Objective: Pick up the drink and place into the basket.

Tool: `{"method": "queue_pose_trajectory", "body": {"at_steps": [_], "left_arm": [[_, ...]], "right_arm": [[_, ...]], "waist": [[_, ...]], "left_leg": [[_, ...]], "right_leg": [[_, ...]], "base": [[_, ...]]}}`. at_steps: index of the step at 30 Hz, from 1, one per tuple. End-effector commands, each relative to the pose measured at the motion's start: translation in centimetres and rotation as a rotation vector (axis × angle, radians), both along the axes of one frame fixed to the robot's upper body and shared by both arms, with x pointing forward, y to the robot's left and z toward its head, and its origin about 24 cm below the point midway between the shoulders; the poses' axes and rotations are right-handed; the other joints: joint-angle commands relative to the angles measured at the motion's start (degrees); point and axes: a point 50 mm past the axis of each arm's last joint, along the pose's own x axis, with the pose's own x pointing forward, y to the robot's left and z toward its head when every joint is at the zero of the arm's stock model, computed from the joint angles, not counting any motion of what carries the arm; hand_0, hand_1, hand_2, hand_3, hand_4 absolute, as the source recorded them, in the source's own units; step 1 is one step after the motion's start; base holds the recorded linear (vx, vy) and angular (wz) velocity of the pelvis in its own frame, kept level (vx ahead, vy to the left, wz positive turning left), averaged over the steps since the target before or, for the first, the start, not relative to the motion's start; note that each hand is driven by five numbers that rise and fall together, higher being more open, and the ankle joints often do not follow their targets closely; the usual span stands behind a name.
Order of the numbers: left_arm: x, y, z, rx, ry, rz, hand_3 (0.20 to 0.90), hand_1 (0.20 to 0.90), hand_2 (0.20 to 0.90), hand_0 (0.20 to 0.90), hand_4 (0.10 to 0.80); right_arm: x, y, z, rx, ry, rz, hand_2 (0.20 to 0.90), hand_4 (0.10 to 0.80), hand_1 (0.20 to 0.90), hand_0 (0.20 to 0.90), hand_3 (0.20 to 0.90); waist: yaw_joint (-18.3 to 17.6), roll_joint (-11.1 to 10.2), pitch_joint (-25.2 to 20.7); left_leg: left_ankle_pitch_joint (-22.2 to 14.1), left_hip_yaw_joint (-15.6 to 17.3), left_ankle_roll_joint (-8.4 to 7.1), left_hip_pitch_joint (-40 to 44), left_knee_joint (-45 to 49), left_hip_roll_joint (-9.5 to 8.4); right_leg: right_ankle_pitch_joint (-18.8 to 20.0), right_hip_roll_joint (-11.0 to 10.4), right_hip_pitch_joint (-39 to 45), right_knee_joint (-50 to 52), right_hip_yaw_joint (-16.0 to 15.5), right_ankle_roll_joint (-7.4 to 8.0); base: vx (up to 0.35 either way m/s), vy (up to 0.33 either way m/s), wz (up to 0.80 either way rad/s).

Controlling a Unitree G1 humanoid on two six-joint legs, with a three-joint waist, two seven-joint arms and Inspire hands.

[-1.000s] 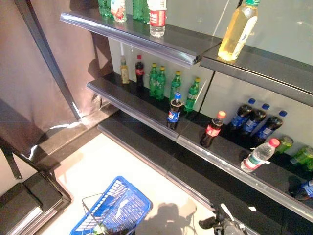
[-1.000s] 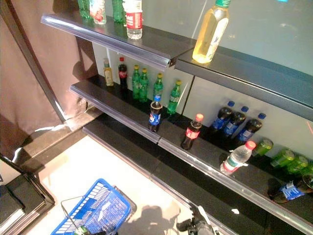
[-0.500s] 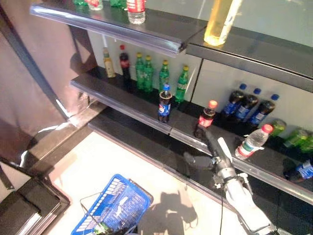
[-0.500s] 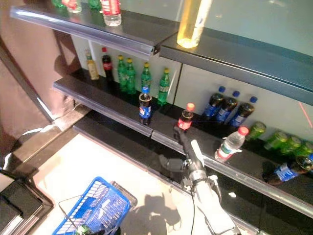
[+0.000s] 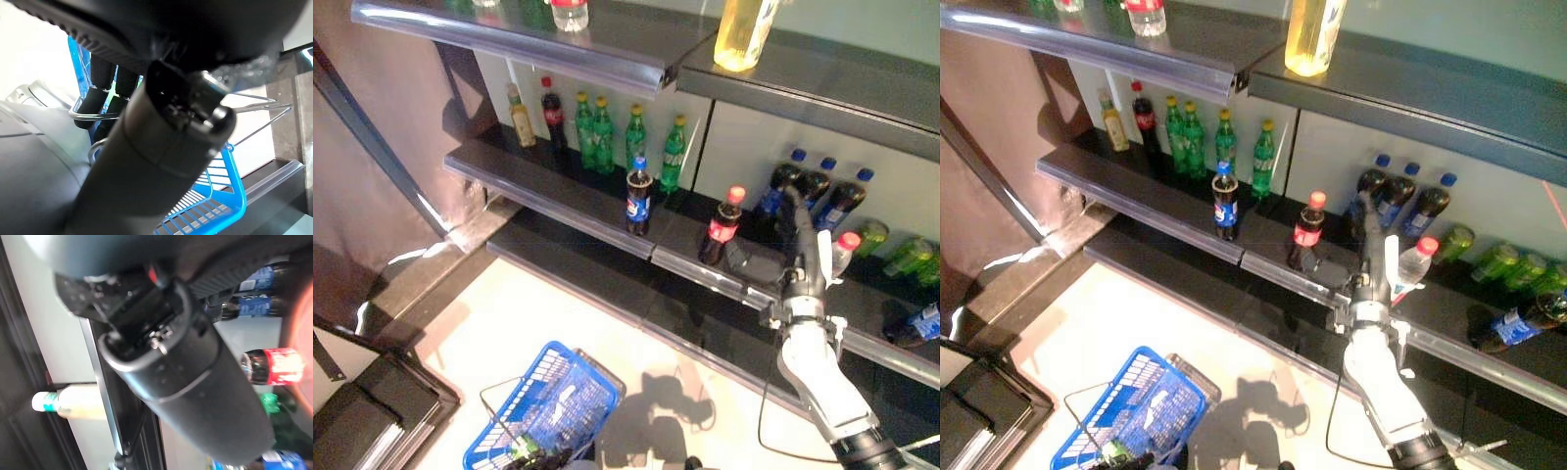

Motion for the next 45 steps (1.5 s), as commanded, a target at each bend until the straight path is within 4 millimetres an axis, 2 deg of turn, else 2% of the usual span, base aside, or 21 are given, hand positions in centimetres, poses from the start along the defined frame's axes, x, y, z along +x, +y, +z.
{"method": "queue_pose_trajectory", "body": {"at_steps": [1,5,7,12,17,19,26,38,45], "left_arm": [[0.8,-1.6,-0.2,-0.076,-0.018,-0.126,0.200,0.300,0.300,0.300,0.100],[3.6,-2.2,0.5,-0.099,-0.108,-0.145,0.200,0.300,0.300,0.300,0.100],[5.0,-2.9,0.9,-0.118,-0.147,-0.149,0.200,0.300,0.300,0.300,0.100],[6.5,-3.9,1.4,-0.147,-0.204,-0.151,0.200,0.300,0.300,0.300,0.100],[7.9,-4.5,1.9,-0.160,-0.252,-0.154,0.200,0.300,0.300,0.300,0.100],[8.7,-4.7,2.2,-0.155,-0.265,-0.163,0.200,0.300,0.300,0.300,0.100],[9.2,-5.4,2.4,-0.177,-0.287,-0.159,0.200,0.300,0.300,0.300,0.100],[9.6,-6.0,2.7,-0.200,-0.302,-0.160,0.200,0.300,0.300,0.300,0.100],[9.7,-6.1,2.8,-0.205,-0.289,-0.178,0.200,0.300,0.300,0.300,0.100]], "right_arm": [[1.6,0.1,8.8,0.048,-0.406,-0.021,0.900,0.800,0.900,0.900,0.900],[2.7,1.4,10.9,0.099,-0.487,-0.041,0.900,0.800,0.900,0.900,0.900],[2.9,1.6,11.5,0.219,-0.527,-0.069,0.900,0.800,0.900,0.900,0.900],[3.1,2.3,12.4,0.296,-0.586,-0.143,0.900,0.800,0.900,0.900,0.900],[3.5,2.6,12.9,0.332,-0.596,-0.172,0.900,0.800,0.900,0.900,0.900],[3.8,2.3,13.4,0.437,-0.594,-0.152,0.900,0.800,0.900,0.900,0.900],[3.8,2.7,14.6,0.573,-0.615,-0.086,0.900,0.800,0.900,0.900,0.900],[4.2,3.4,17.4,0.467,-0.631,-0.015,0.900,0.800,0.900,0.900,0.900],[4.5,3.3,19.0,0.316,-0.636,-0.049,0.900,0.800,0.900,0.900,0.900]], "waist": [[2.84,0.75,5.01],[3.03,1.55,9.29],[3.08,1.98,11.39],[2.97,2.87,14.30],[2.82,3.39,16.06],[2.69,3.51,17.12],[2.13,4.29,18.17],[2.62,5.10,18.17],[3.26,5.39,18.17]], "left_leg": [[-7.66,-0.58,2.97,-3.95,10.35,-3.12],[-7.43,-1.09,3.37,-8.25,12.80,-3.82],[-7.43,-1.43,3.62,-10.91,14.43,-4.34],[-7.30,-1.62,4.04,-13.93,16.11,-5.30],[-6.76,-1.33,4.30,-15.43,15.87,-5.62],[-6.32,-0.76,4.38,-16.49,15.76,-5.62],[-5.86,-0.41,4.28,-18.95,16.14,-5.75],[-5.14,-0.34,4.36,-21.75,16.19,-6.32],[-5.02,-0.59,4.53,-23.09,16.33,-6.51]], "right_leg": [[-2.57,1.02,-9.79,12.08,-3.88,-4.61],[-2.35,0.68,-13.89,14.14,-3.76,-5.31],[-2.29,0.61,-16.31,15.40,-3.47,-5.79],[-2.03,0.44,-19.07,16.58,-3.09,-6.34],[-1.49,0.47,-20.49,16.28,-2.65,-6.26],[-1.11,0.42,-21.65,16.30,-2.62,-6.21],[-0.66,0.40,-24.73,16.83,-2.00,-6.29],[-0.20,0.53,-28.06,17.42,-1.44,-6.29],[-0.52,0.47,-29.87,18.39,-1.28,-6.13]], "base": [[-0.252,0.056,-0.05],[-0.212,0.050,-0.04],[-0.174,0.037,-0.04],[-0.101,0.055,-0.05],[-0.075,0.035,-0.05],[-0.093,0.016,-0.04],[-0.016,0.025,-0.09],[0.009,0.013,-0.03],[0.039,0.004,-0.01]]}}
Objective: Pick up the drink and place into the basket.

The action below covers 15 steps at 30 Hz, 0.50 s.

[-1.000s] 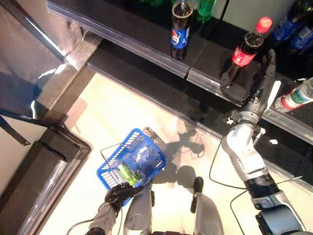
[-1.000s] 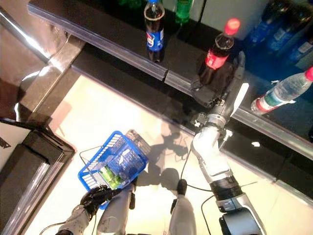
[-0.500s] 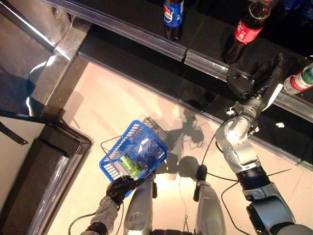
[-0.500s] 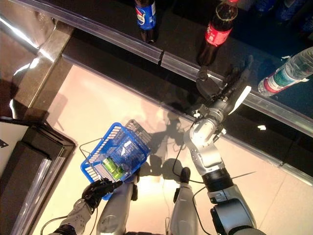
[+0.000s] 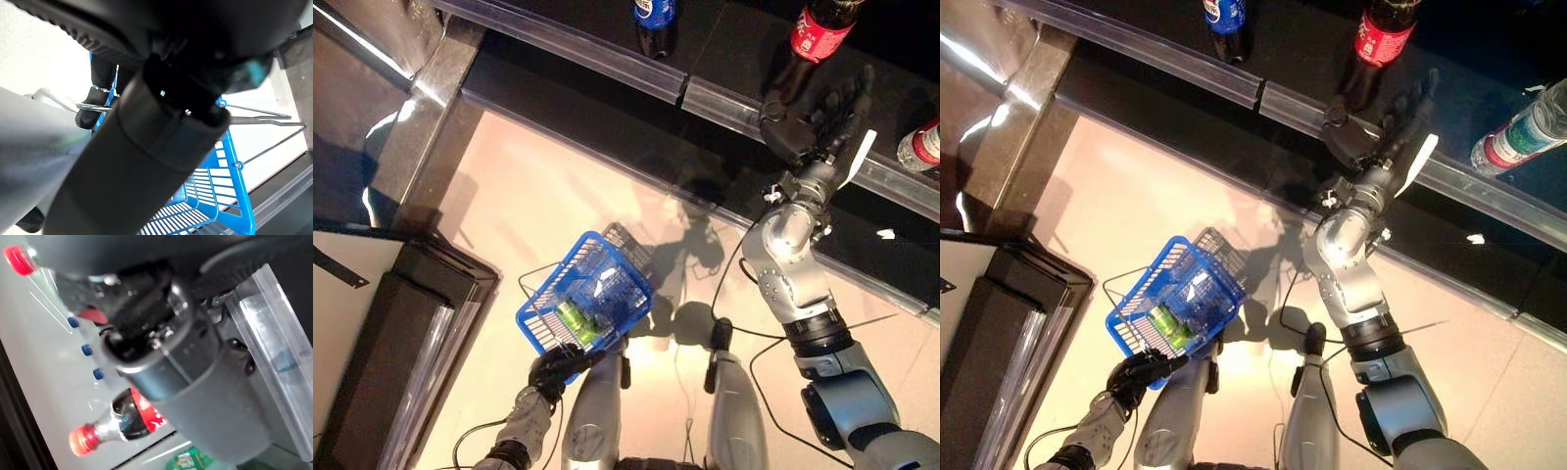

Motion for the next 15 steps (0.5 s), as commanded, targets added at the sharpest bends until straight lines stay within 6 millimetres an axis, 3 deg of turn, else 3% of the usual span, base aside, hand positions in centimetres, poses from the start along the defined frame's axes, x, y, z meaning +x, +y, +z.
{"method": "queue_pose_trajectory", "body": {"at_steps": [1,8,15], "left_arm": [[-3.4,-2.7,-2.1,-0.080,0.128,-0.087,0.200,0.300,0.300,0.300,0.100],[-3.4,-2.5,-2.0,-0.090,0.123,-0.094,0.200,0.300,0.300,0.300,0.100],[-3.2,-2.0,-1.8,-0.075,0.114,-0.105,0.200,0.300,0.300,0.300,0.100]], "right_arm": [[-2.2,-0.6,8.2,-0.155,-0.339,-0.047,0.900,0.800,0.900,0.900,0.900],[-2.1,-2.2,10.1,-0.235,-0.337,-0.219,0.900,0.800,0.900,0.900,0.900],[-1.9,-3.3,11.2,-0.229,-0.337,-0.274,0.900,0.800,0.900,0.900,0.900]], "waist": [[0.53,0.11,-0.23],[1.18,0.32,-0.23],[2.00,0.17,-0.23]], "left_leg": [[-4.70,-2.13,2.37,-2.51,5.71,-3.80],[-5.25,-2.60,2.64,-4.55,7.11,-4.19],[-5.93,-2.98,3.02,-6.10,9.01,-4.48]], "right_leg": [[1.67,4.08,-2.78,-0.47,-4.27,-6.53],[1.11,3.99,-4.80,1.13,-4.08,-6.35],[0.75,3.78,-5.79,2.47,-4.50,-6.44]], "base": [[0.000,0.000,0.00],[0.026,0.000,0.01],[0.014,-0.015,0.02]]}}
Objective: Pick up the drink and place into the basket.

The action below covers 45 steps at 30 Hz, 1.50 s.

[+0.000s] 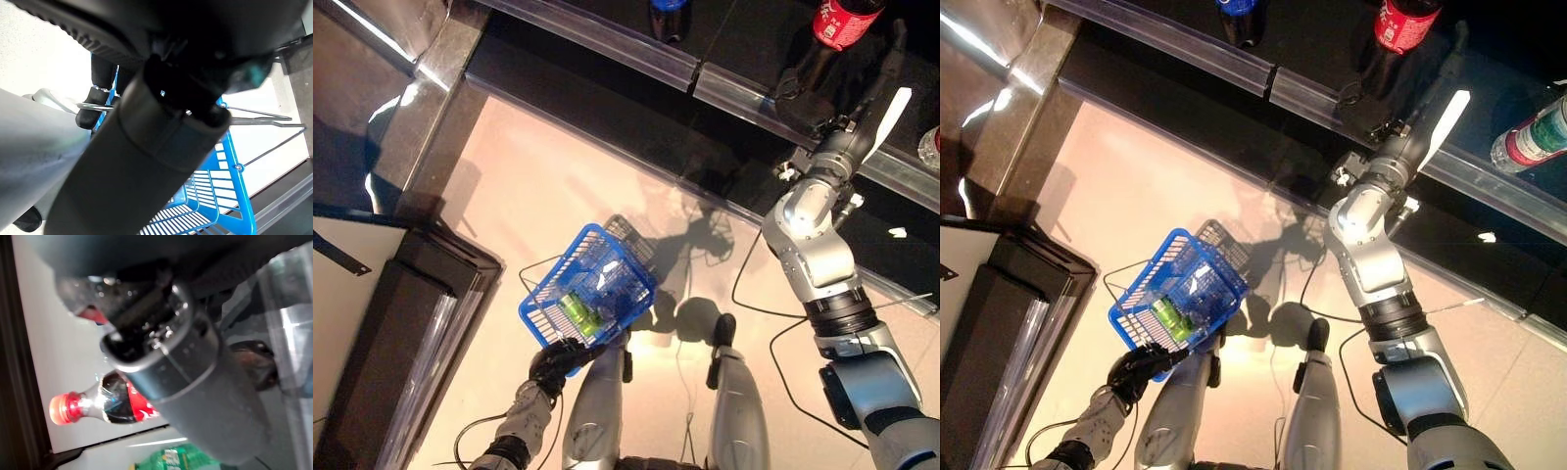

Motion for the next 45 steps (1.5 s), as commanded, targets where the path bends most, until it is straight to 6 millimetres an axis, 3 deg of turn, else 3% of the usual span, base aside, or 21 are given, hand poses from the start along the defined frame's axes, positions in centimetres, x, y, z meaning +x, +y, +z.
{"method": "queue_pose_trajectory", "body": {"at_steps": [1,11,20,27,38,40,41,42,45], "left_arm": [[-4.1,-2.1,-2.5,-0.055,0.145,-0.108,0.200,0.300,0.300,0.300,0.100],[-4.0,-1.5,-2.1,-0.059,0.139,-0.124,0.200,0.300,0.300,0.300,0.100],[-4.1,-1.5,-1.8,-0.073,0.123,-0.130,0.200,0.300,0.300,0.300,0.100],[-4.3,-1.1,-1.5,-0.081,0.107,-0.140,0.200,0.300,0.300,0.300,0.100],[-4.2,0.1,-1.0,-0.072,0.104,-0.146,0.200,0.300,0.300,0.300,0.100],[-4.2,0.4,-0.9,-0.068,0.102,-0.148,0.200,0.300,0.300,0.300,0.100],[-4.2,0.5,-0.9,-0.065,0.103,-0.148,0.200,0.300,0.300,0.300,0.100],[-4.3,0.6,-0.9,-0.064,0.102,-0.149,0.200,0.300,0.300,0.300,0.100],[-4.2,1.0,-0.8,-0.060,0.098,-0.154,0.200,0.300,0.300,0.300,0.100]], "right_arm": [[-2.7,-1.3,7.6,-0.060,-0.322,-0.084,0.900,0.800,0.900,0.900,0.900],[-2.9,-1.9,9.8,-0.058,-0.334,-0.086,0.900,0.800,0.900,0.900,0.900],[-3.1,-0.9,11.0,0.046,-0.419,0.234,0.900,0.800,0.900,0.900,0.900],[-3.5,-1.2,12.8,-0.014,-0.450,0.181,0.900,0.800,0.900,0.900,0.900],[-3.2,-2.7,14.4,-0.012,-0.423,0.119,0.900,0.800,0.900,0.900,0.900],[-3.0,-3.3,14.7,-0.013,-0.408,0.066,0.684,0.547,0.684,0.684,0.647],[-3.0,-3.7,14.9,-0.024,-0.397,0.020,0.453,0.278,0.453,0.453,0.378],[-2.9,-4.0,15.0,-0.031,-0.385,-0.006,0.300,0.100,0.300,0.300,0.200],[-2.4,-4.8,15.8,-0.112,-0.321,-0.134,0.300,0.100,0.300,0.300,0.200]], "waist": [[0.94,0.06,-0.28],[1.85,0.28,-0.28],[2.36,1.44,-0.28],[2.77,2.09,-0.28],[3.54,1.41,-0.28],[3.83,1.28,-0.28],[3.96,1.17,-0.28],[4.07,1.15,-0.28],[4.44,1.07,-0.28]], "left_leg": [[-6.08,-2.52,2.99,-2.50,7.30,-4.40],[-6.88,-3.12,3.69,-5.96,10.21,-5.08],[-6.22,-3.88,4.06,-10.41,11.14,-5.94],[-5.91,-3.89,4.52,-12.03,11.02,-6.30],[-6.53,-4.65,4.65,-13.14,12.60,-6.47],[-6.66,-4.80,4.63,-13.01,12.69,-6.46],[-6.75,-4.82,4.61,-12.92,12.85,-6.42],[-6.83,-4.83,4.61,-12.82,12.95,-6.42],[-6.98,-4.85,4.68,-12.11,12.91,-6.44]], "right_leg": [[1.17,3.92,-2.14,0.18,-4.52,-6.28],[0.31,3.54,-5.46,3.39,-4.30,-6.36],[0.26,3.40,-10.64,5.78,-3.65,-6.17],[0.46,3.83,-12.61,6.13,-3.22,-6.15],[0.73,3.82,-13.03,6.44,-3.67,-6.04],[0.68,3.74,-12.71,6.33,-3.83,-6.03],[0.73,3.65,-12.54,6.30,-3.93,-6.02],[0.80,3.58,-12.41,6.26,-3.99,-5.98],[0.87,3.48,-11.64,5.95,-4.14,-5.96]], "base": [[0.027,-0.020,0.04],[0.022,-0.004,0.04],[0.003,0.001,0.01],[0.000,0.000,0.00],[0.003,-0.020,0.00],[0.000,-0.034,0.04],[-0.002,-0.026,0.04],[-0.004,-0.018,0.04],[0.000,0.000,0.00]]}}
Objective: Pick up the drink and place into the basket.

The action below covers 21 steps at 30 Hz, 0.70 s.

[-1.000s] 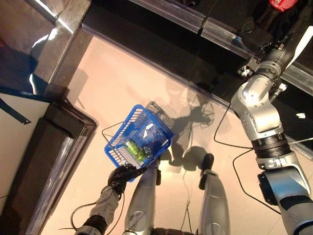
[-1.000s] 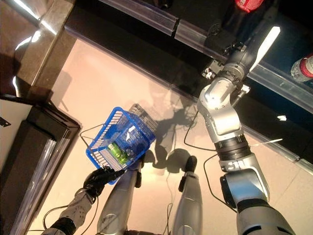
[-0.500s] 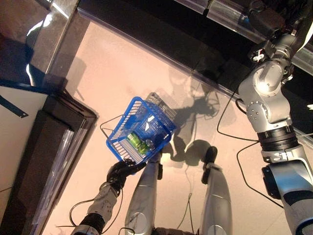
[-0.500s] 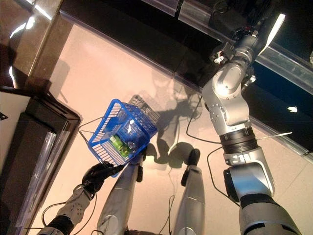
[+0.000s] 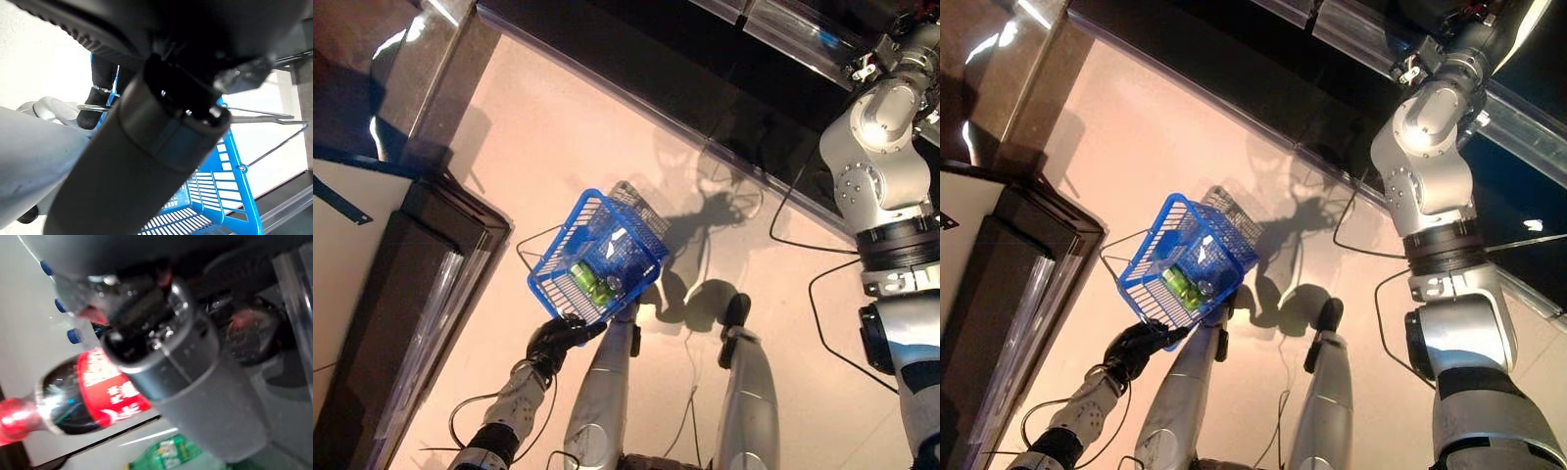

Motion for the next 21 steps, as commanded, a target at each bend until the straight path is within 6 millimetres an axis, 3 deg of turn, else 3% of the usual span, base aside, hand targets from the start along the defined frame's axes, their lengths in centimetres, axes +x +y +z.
{"method": "queue_pose_trajectory", "body": {"at_steps": [1,7,21], "left_arm": [[-6.5,0.6,-3.6,0.007,0.204,-0.095,0.200,0.300,0.300,0.300,0.100],[-6.4,1.3,-3.4,0.020,0.209,-0.107,0.200,0.300,0.300,0.300,0.100],[-6.3,1.9,-3.1,0.036,0.153,-0.091,0.200,0.300,0.300,0.300,0.100]], "right_arm": [[-4.0,-1.2,8.1,-0.189,-0.239,-0.181,0.300,0.100,0.300,0.300,0.200],[-3.4,-2.4,8.7,-0.182,-0.172,-0.212,0.300,0.100,0.300,0.300,0.200],[-2.8,-3.1,7.6,-0.188,-0.183,-0.130,0.300,0.100,0.300,0.300,0.200]], "waist": [[1.19,0.11,-0.72],[1.94,-0.38,-0.72],[2.39,-0.39,-0.72]], "left_leg": [[-6.95,-1.44,4.75,0.05,5.26,-4.80],[-7.29,-1.53,4.71,0.84,5.93,-4.60],[-8.21,-1.34,4.69,3.70,5.90,-4.66]], "right_leg": [[2.60,4.55,0.35,-3.11,-4.52,-5.32],[2.18,4.27,1.62,-2.69,-5.22,-5.51],[0.07,4.18,4.38,-1.33,-6.16,-6.24]], "base": [[0.000,0.000,0.00],[0.001,-0.004,0.01],[-0.008,0.000,0.02]]}}
